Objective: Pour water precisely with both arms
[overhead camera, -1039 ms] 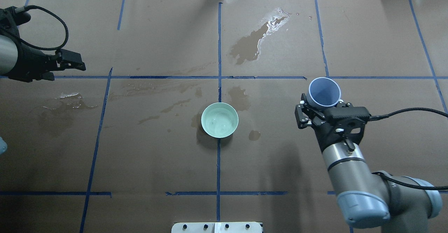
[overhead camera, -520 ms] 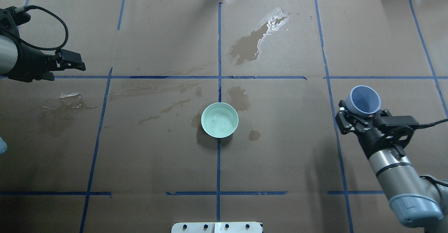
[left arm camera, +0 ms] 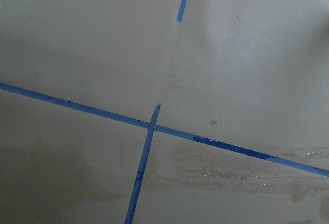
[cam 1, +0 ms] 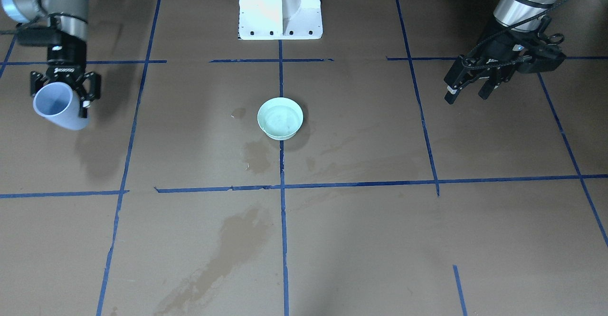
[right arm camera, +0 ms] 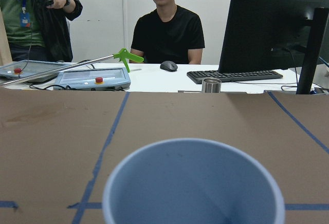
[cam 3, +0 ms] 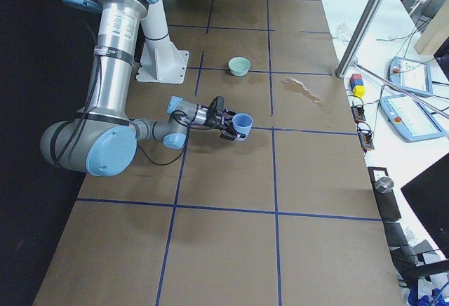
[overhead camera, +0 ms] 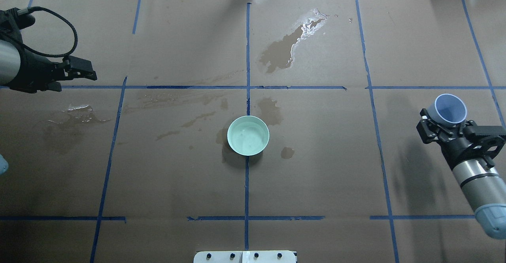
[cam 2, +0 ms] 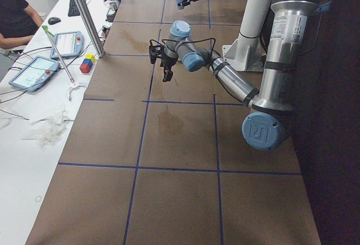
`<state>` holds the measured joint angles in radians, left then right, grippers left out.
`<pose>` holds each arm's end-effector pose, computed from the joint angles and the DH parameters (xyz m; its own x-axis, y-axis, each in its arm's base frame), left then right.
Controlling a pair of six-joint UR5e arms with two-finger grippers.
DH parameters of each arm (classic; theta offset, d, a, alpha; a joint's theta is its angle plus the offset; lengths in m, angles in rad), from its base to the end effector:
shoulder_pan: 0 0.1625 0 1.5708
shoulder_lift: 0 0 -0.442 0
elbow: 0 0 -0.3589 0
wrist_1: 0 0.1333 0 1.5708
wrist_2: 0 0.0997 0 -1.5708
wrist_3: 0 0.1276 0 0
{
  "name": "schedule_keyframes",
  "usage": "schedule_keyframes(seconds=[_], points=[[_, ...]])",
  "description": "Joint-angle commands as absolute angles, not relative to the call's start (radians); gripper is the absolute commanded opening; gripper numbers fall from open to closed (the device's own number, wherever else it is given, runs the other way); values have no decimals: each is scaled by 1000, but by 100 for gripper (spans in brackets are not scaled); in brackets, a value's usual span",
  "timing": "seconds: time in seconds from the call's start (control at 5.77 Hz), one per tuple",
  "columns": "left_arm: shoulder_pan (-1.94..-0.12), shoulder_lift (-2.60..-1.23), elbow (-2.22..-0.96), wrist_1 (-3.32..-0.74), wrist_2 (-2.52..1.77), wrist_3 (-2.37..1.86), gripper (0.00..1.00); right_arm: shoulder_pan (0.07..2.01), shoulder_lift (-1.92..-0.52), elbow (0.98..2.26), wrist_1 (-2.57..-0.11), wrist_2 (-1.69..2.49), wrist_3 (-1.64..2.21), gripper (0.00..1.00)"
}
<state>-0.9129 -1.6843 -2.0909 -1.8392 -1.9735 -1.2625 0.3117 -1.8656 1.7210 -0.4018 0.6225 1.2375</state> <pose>0.2357 -0.4412 0.3837 0.5251 -0.2230 -0.8213 0.3995 0.9167 0.0065 -0.2529 -0.3305 0.5906 0.7420 0.0387 0.6693 -0.6315 0.3754 0.6784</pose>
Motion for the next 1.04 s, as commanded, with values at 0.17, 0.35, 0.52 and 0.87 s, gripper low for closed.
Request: schedule_keyframes(seconds=[0.17, 0.35, 0.52, 0.87], points=[[-911, -1684, -2092, -1839, -1973, -1262, 100, 368, -1815, 1576, -291, 676, 1186, 0], [-913, -1684, -2092, -1839, -1973, -1262, 100, 371, -1809, 1560, -288, 680, 1184, 1], [-913, -1686, -2092, -1839, -1973, -1262, 100, 371, -1810, 1552, -288, 681, 1184, 2], [-911, -1689, -2092, -1839, -1973, -1262, 100, 374, -1812, 1514, -287, 687, 1192, 2]])
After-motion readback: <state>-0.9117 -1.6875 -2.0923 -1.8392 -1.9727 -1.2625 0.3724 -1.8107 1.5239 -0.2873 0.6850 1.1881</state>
